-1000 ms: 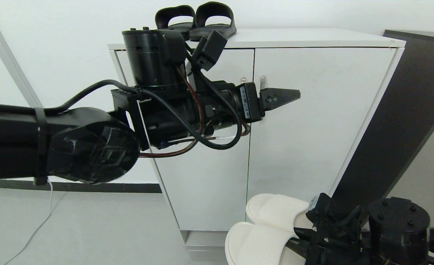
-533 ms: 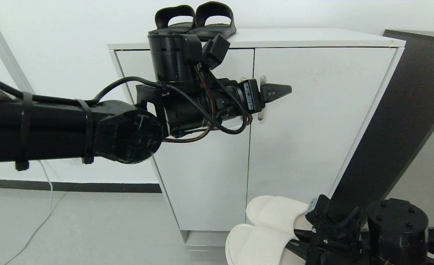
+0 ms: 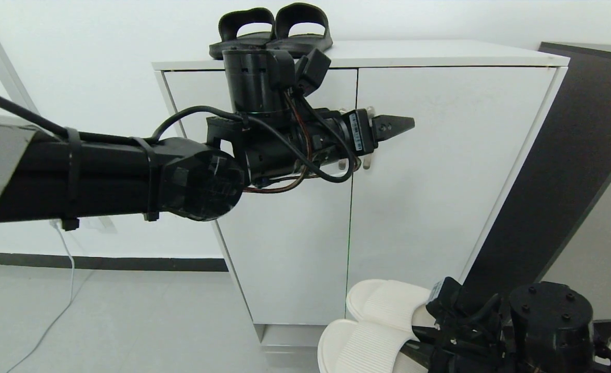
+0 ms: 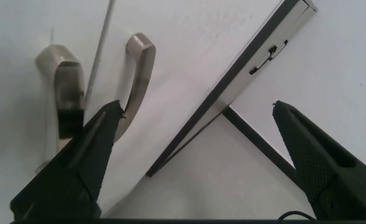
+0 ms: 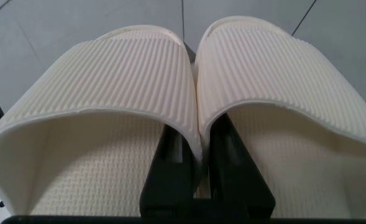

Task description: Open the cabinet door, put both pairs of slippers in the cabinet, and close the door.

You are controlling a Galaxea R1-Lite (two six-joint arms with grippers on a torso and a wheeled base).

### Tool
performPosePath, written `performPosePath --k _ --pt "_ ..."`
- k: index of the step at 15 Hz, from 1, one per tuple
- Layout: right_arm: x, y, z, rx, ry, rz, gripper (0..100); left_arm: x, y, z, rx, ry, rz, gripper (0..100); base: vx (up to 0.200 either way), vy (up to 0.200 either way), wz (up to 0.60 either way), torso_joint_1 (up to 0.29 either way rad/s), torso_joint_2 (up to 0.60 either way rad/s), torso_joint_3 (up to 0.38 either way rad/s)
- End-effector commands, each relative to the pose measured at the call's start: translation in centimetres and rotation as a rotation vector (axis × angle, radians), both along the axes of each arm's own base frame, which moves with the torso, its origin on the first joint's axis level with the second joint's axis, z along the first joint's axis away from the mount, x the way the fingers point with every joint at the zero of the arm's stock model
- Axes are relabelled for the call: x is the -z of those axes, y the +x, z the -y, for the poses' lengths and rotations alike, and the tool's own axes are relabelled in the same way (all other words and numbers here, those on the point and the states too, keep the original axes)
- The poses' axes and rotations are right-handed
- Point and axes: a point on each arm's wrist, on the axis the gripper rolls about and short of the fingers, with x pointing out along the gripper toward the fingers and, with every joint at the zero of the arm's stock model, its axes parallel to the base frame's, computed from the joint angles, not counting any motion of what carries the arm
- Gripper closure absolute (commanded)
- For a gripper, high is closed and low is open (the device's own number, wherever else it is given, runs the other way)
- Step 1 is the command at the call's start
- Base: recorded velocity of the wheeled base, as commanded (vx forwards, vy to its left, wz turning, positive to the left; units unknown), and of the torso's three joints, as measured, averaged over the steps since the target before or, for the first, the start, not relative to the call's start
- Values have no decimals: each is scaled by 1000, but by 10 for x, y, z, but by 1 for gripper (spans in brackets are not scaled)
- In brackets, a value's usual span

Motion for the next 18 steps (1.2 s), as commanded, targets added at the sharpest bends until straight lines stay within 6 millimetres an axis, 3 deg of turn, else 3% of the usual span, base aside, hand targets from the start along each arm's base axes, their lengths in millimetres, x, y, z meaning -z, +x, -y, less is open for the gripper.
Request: performPosePath --k 1,5,6,10,14,18 --pt "2 1 -1 0 -6 -5 100 7 8 5 -5 7 -10 0 0 0 0 0 0 0" --pt "5 1 -1 0 -14 -14 100 9 9 7 -5 7 -10 0 0 0 0 0 0 0" --pt "5 0 0 -1 -16 -14 100 9 9 7 -6 6 -11 100 0 0 0 0 0 0" --pt "5 -2 2 -1 -23 -12 100 7 0 3 0 10 -16 100 0 0 0 0 0 0" --pt "9 -8 2 -47 -28 -32 100 4 -31 -1 39 25 -30 100 0 0 0 0 0 0" --pt "8 -22 8 -147 17 -31 100 2 -49 -7 58 33 -29 100 0 0 0 0 0 0"
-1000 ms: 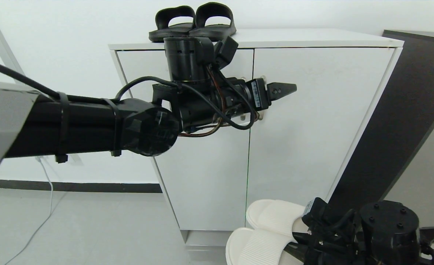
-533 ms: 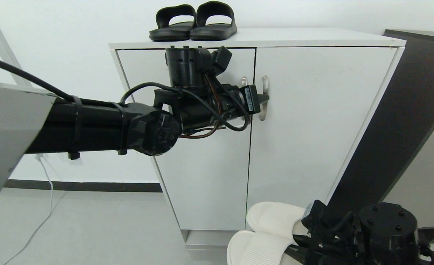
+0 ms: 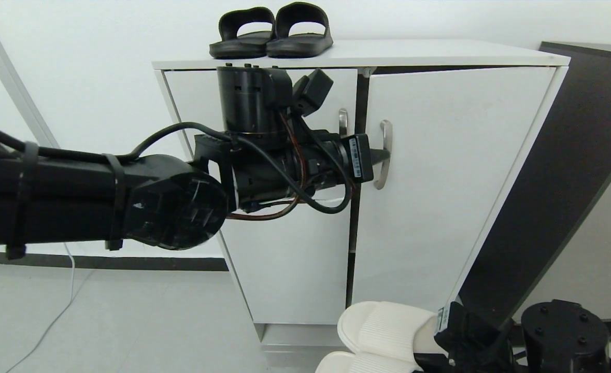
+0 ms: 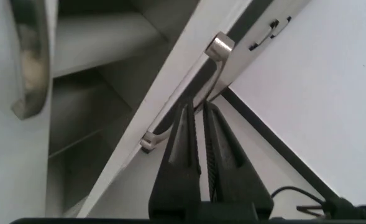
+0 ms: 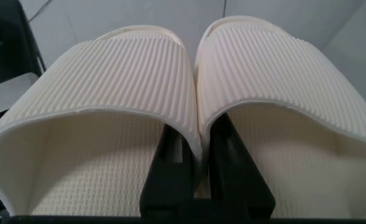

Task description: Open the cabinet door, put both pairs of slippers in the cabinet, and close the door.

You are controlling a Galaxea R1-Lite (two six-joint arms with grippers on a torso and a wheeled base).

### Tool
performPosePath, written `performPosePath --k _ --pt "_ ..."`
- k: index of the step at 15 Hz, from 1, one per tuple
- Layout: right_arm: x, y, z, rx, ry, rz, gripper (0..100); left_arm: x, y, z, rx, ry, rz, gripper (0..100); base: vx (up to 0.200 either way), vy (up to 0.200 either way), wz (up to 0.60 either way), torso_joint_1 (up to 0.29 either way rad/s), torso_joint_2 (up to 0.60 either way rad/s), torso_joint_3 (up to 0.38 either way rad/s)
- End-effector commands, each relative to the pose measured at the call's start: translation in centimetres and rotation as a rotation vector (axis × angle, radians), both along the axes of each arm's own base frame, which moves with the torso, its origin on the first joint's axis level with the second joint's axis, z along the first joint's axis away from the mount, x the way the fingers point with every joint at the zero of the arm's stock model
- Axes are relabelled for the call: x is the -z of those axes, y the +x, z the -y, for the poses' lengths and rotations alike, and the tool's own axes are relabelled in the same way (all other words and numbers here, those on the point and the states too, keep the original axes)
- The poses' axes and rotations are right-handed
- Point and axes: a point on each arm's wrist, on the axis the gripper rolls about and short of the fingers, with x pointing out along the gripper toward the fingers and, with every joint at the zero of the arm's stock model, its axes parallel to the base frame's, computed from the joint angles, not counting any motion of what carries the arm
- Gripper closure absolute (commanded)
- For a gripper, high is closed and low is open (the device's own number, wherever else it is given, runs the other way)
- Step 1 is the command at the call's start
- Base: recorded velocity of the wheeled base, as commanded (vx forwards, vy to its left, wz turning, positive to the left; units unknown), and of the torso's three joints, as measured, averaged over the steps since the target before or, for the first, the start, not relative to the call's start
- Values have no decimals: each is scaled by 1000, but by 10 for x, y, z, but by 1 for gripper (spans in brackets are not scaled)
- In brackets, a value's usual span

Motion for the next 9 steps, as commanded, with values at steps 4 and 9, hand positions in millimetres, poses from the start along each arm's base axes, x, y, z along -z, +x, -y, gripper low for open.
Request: performPosePath --k 4,9 --pt "4 -9 5 -56 1 -23 100 -10 -33 -18 22 -37 44 100 0 0 0 0 0 0" --pt "8 -15 5 -90 -27 -16 100 -3 -33 -39 -25 -36 31 100 0 0 0 0 0 0"
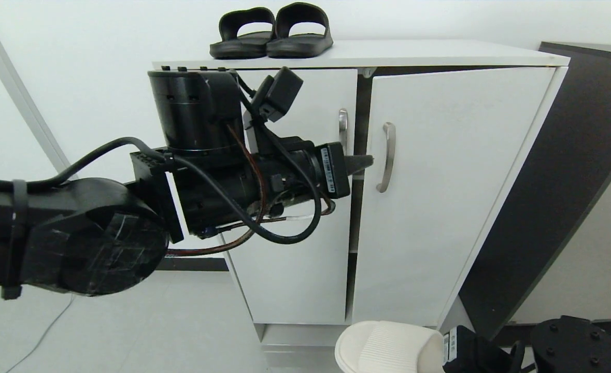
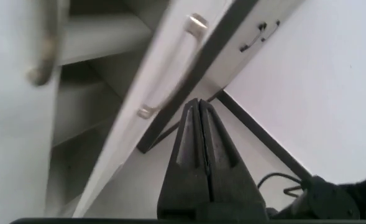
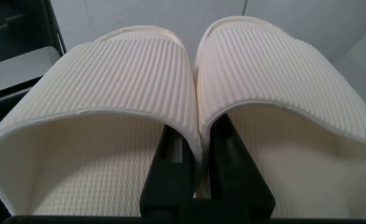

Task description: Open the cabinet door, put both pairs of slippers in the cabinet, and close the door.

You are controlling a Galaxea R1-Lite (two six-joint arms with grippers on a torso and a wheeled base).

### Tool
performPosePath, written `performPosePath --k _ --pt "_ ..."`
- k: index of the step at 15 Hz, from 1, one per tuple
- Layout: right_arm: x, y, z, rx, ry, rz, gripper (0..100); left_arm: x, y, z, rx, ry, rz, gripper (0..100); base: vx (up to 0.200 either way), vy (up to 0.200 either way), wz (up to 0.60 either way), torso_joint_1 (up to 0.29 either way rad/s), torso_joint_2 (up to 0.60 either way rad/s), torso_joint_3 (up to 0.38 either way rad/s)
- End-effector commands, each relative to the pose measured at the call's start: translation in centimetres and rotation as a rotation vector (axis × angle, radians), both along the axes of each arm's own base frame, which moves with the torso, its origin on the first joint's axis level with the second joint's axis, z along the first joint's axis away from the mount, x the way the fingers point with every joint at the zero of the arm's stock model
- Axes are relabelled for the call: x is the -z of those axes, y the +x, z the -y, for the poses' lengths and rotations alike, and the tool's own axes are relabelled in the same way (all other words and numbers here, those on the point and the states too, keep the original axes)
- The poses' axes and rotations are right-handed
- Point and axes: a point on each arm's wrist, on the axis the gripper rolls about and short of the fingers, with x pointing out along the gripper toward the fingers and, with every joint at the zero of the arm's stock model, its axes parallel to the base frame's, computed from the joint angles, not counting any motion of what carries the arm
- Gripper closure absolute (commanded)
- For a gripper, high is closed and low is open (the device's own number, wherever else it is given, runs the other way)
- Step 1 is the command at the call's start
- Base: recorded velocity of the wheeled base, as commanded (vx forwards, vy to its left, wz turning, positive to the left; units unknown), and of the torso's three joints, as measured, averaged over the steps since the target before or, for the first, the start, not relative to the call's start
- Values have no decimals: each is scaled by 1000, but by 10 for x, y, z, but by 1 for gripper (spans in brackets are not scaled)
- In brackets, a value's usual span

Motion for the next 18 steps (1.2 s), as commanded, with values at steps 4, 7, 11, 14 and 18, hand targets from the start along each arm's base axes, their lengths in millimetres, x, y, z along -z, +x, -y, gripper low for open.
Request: performPosePath --k 4,7,11,14,18 --pt "2 -2 1 -22 -12 -2 100 -12 24 -1 -46 -93 -31 100 0 0 0 0 0 0" --pt "4 -2 1 -23 -18 -8 100 -10 46 8 -115 -107 -24 100 0 0 0 0 0 0" --pt "6 -2 0 -23 -24 -13 100 -9 61 14 -125 -123 -19 100 0 0 0 0 0 0" --pt "7 -2 0 -23 -28 -16 100 -10 70 21 -122 -134 -10 100 0 0 0 0 0 0" --pt "7 -2 0 -23 -29 -17 100 -9 74 25 -115 -165 -44 100 0 0 0 0 0 0"
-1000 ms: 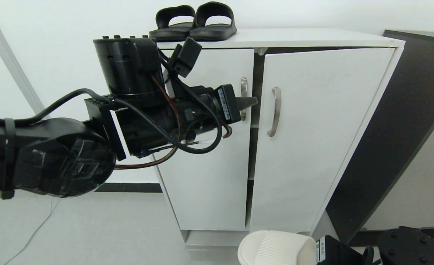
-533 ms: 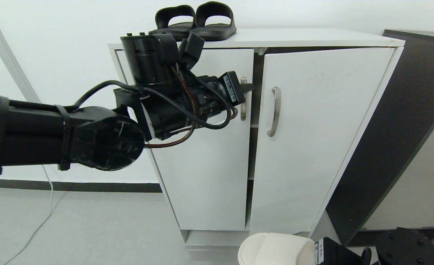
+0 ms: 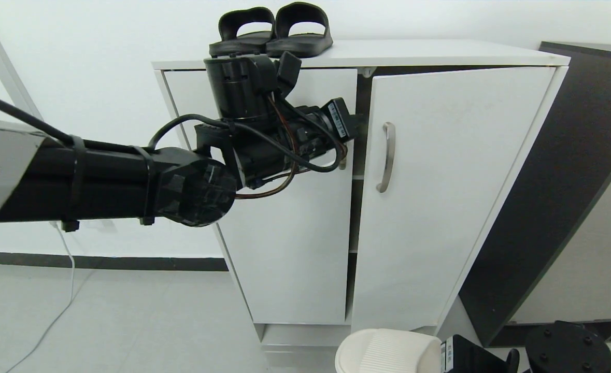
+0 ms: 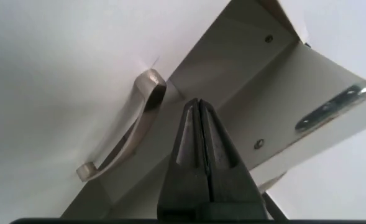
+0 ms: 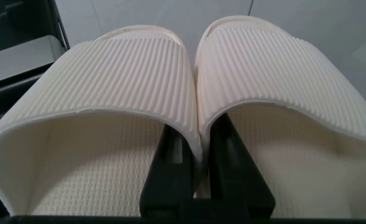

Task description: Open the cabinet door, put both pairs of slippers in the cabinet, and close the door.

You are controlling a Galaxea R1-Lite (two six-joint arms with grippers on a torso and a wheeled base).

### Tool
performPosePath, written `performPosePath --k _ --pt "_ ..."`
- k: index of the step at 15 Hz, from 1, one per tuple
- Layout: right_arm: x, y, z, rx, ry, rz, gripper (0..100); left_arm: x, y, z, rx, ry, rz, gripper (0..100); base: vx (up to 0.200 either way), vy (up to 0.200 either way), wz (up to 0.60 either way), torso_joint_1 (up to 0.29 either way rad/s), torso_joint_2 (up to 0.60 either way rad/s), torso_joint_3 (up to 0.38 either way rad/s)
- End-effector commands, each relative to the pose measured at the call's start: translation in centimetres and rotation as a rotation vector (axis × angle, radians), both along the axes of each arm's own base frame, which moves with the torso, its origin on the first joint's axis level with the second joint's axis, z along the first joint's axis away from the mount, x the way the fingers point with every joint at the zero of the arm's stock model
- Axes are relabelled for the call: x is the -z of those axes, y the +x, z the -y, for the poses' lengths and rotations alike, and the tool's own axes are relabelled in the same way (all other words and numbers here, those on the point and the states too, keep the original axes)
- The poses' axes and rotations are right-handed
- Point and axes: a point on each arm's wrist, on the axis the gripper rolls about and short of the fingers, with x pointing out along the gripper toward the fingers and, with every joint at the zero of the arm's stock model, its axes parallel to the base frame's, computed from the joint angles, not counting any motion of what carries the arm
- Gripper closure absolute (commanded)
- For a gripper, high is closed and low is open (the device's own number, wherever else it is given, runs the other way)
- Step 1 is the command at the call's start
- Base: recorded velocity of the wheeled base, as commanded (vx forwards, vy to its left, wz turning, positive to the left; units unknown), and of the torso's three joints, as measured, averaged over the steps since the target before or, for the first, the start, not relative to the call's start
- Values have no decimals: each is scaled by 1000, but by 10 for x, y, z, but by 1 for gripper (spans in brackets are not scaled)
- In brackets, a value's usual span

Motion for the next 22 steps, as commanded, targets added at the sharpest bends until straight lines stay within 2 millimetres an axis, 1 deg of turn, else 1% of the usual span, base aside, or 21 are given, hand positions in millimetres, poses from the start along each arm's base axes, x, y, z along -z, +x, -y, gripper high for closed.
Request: performPosePath --k 1,3,4,5,6,7,8,10,13,14,15,16,17,18,19,20,21,22 --pt "2 -1 -2 -8 -7 -5 100 6 4 3 0 7 -11 100 -200 0 0 7 2 2" --pt "4 -2 -4 -19 -13 -10 100 10 8 6 0 10 -14 100 -200 0 0 7 5 0" --pt "4 -3 -5 -23 -12 -9 100 13 6 10 9 8 -7 100 -200 0 0 -2 2 7" --pt "5 -5 -6 -31 -11 -16 100 20 0 18 35 13 -8 100 -200 0 0 -2 2 2" --pt "5 -7 -6 -38 -14 -20 100 26 -9 27 68 11 -3 100 -200 0 0 -2 -2 2" --pt "6 -9 -7 -49 -17 -22 100 31 -23 41 113 6 4 100 -200 0 0 7 2 2" --pt "6 -11 -7 -58 -19 -24 100 34 -37 53 159 -1 14 100 -200 0 0 2 7 -2" --pt "7 -12 -7 -60 -22 -24 100 33 -55 68 209 -11 25 100 -200 0 0 2 -2 2" --pt "8 -11 -7 -60 -21 -23 100 31 -52 65 195 -8 43 100 0 0 0 0 0 0" --pt "9 -11 -8 -60 -20 -22 100 29 -49 60 176 -11 51 100 0 0 0 0 0 0" --pt "10 -9 -10 -52 -18 -17 100 22 -49 53 139 -24 75 100 0 0 0 0 0 0" --pt "13 -7 -12 -43 -20 -14 100 20 -48 49 108 -25 82 100 0 0 0 0 0 0" --pt "18 2 -15 25 -22 9 100 10 -54 35 37 -19 103 100 0 0 0 0 0 0" --pt "20 12 -19 87 -10 37 100 8 -59 27 2 -8 111 100 0 0 0 0 0 0" --pt "21 34 -29 240 62 72 100 -3 -70 3 -54 5 143 100 0 0 0 0 0 0" --pt "22 47 -36 320 113 87 100 -9 -80 -16 -92 25 158 100 0 0 0 0 0 0" --pt "22 68 -41 417 140 125 100 -10 -91 -45 -190 108 163 100 0 0 0 0 0 0" --pt "20 80 -42 478 148 147 100 -11 -100 -68 -279 172 162 100 0 0 0 0 0 0"
